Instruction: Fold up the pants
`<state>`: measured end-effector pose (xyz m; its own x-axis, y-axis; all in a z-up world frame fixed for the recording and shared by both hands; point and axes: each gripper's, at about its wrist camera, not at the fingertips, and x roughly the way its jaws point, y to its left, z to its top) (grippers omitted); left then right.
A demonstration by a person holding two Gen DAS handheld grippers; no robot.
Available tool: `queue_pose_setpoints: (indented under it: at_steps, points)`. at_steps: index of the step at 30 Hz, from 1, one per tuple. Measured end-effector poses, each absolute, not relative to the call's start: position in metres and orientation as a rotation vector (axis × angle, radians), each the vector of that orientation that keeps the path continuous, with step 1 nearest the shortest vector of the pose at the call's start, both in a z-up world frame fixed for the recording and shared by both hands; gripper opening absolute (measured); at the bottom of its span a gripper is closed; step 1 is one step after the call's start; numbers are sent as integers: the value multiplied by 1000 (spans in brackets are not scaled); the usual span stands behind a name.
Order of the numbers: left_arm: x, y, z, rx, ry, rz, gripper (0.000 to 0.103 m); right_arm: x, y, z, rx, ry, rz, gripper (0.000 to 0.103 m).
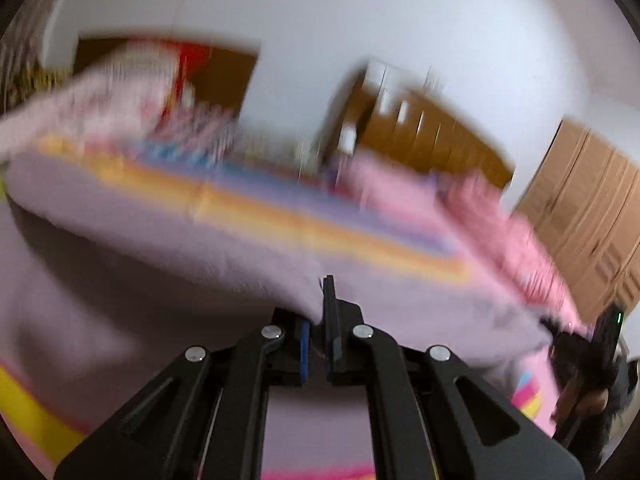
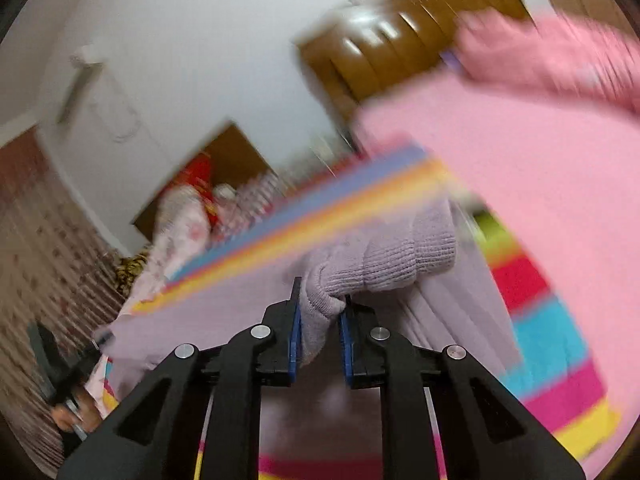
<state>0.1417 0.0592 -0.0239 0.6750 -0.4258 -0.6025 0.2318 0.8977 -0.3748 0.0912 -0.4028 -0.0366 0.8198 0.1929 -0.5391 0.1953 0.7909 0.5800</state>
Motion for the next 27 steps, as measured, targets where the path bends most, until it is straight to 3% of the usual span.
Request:
queue_pose_setpoints:
  at_steps: [3, 8, 10, 12, 14, 15, 17, 20, 22, 24, 25, 26, 27]
  points:
    - [145, 54, -81, -282, 910, -336, 6, 77, -408, -95, 774, 727, -43, 15]
    - [147, 48, -80, -220, 887, -337, 11, 67, -415, -107, 871, 661, -33, 17]
    - [147, 54, -82, -274, 912, -336, 24, 68, -411, -111, 876, 657, -35, 18]
    - [149, 66, -83, -334, 899, -347, 51, 69, -416, -113, 900, 650, -31, 20]
    - [146, 71, -80, -349, 866, -325, 57, 76, -410, -110, 921, 648, -26, 25]
    - [148, 78, -77, -365, 856, -317, 57, 74, -410, -110, 933, 642, -18, 28]
    - [154, 91, -76, -437, 865, -306, 57, 71, -407, -108, 950, 619, 8, 44]
    - [168, 106, -80, -512, 906, -302, 55, 70, -402, -102, 914, 616, -1, 47]
    - [177, 111, -84, -514, 915, -293, 45, 66, -399, -101, 892, 616, -9, 47]
    - [183, 116, -87, -518, 918, -283, 14, 71, -393, -98, 873, 619, -29, 43]
    - [183, 119, -88, -534, 916, -288, 11, 71, -392, -98, 856, 627, -47, 36]
    - [181, 121, -88, -552, 901, -294, 9, 69, -391, -98, 844, 636, -67, 22]
    - [177, 120, -82, -545, 870, -295, 8, 71, -392, -97, 830, 654, -91, 22]
